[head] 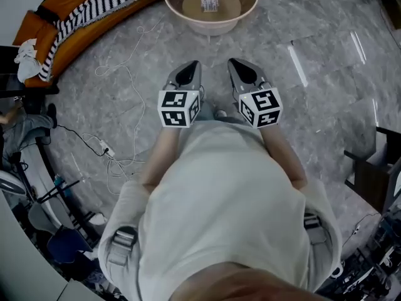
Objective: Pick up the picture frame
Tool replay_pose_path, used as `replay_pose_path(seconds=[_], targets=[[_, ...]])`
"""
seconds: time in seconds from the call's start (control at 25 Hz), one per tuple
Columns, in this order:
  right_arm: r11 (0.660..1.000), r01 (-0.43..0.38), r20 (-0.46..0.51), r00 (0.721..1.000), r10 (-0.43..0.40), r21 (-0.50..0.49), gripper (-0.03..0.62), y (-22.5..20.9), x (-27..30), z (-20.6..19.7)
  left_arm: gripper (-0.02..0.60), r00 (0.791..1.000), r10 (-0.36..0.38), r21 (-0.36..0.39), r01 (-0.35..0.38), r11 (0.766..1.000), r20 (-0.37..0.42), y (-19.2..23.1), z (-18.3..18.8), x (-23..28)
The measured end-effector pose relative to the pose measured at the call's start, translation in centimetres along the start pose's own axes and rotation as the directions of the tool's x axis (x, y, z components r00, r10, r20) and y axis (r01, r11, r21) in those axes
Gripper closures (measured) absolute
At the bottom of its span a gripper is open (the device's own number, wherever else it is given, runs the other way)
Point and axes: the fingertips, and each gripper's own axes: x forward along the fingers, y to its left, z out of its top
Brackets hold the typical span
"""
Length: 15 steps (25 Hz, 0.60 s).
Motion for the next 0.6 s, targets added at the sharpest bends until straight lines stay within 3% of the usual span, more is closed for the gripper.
replay_pose_path(seconds=[0.2, 0.6], targets=[[0.999, -0.035, -0.007, 0.999, 0.035, -0.024, 0.597, 0.8, -0.6, -0.1, 0.581, 1.0, 0.015, -0.021, -0.015, 1.0, 0.007, -0.7, -0.2, -0.9], [0.998, -0.033, -0.011, 0.999, 0.033, 0.047, 0.595, 0.1, 0.5, -0.7, 0.58, 1.0, 0.027, -0.051, -0.027, 0.998, -0.006, -0.4, -0.4, -0.1]])
